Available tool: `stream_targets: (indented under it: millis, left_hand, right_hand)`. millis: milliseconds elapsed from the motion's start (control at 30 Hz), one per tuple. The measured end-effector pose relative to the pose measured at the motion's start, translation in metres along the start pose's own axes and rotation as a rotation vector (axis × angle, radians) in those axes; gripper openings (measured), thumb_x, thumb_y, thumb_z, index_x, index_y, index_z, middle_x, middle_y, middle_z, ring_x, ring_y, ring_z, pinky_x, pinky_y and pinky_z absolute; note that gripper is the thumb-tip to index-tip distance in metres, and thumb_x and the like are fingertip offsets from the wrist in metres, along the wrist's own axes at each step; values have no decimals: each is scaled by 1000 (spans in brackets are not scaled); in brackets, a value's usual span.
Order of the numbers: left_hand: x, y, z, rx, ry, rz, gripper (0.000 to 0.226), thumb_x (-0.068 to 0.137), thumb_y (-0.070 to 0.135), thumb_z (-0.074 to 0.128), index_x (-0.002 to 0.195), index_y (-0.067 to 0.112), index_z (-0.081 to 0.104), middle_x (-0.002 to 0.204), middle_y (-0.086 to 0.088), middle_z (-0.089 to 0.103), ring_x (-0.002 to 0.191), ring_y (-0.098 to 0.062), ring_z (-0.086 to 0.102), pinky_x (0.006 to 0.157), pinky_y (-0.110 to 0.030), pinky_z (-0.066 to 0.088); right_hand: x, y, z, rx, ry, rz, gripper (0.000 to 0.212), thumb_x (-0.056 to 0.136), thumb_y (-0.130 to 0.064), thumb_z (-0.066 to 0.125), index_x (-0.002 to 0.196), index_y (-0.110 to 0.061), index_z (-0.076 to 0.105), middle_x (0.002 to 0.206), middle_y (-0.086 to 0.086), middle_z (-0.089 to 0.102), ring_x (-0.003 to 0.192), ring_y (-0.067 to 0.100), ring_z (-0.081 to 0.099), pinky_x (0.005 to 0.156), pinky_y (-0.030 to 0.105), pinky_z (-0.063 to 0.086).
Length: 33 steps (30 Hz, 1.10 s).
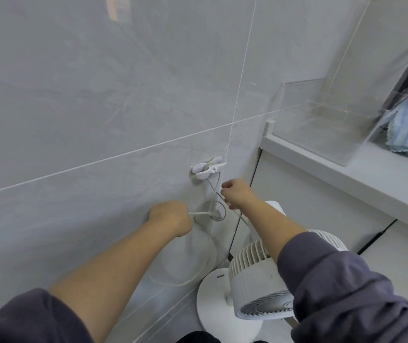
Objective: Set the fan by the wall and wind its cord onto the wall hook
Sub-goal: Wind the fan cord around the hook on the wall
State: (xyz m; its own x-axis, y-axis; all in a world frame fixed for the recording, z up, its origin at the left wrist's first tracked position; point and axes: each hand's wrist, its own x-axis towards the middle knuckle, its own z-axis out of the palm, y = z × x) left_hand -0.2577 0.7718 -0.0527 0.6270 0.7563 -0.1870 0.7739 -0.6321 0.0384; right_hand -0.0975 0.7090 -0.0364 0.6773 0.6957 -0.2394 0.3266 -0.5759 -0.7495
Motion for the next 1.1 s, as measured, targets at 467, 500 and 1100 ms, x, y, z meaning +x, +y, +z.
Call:
stream_targets:
  millis: [467, 500, 1100]
  left_hand:
    - [9, -16, 43, 496, -603, 171, 36, 89, 18, 63, 120, 0, 62, 127, -15, 61, 114, -33, 60, 95, -42, 48]
    - [11, -16, 45, 473, -557, 177, 35, 88, 15, 63, 120, 1, 62, 127, -16, 61, 113, -34, 60, 96, -42, 49]
    - [35, 21, 16, -1175, -166, 144, 14, 89, 13, 54, 83, 16, 66, 81, 2, 70, 79, -13, 64, 78, -29, 47]
  right_hand:
    - [14, -8, 8, 378, 42, 98, 24, 90, -3, 50, 69, -12, 53, 82, 12, 59, 63, 21, 55, 56, 27, 44]
    - [15, -8, 9, 381, 44, 98, 22, 91, -3, 49, 71, -11, 53, 79, 12, 59, 60, 20, 58, 57, 28, 48]
    - [12, -8, 4, 131, 9, -74, 12, 82, -14, 68, 76, -11, 59, 78, 10, 55, 71, 19, 46, 58, 27, 35]
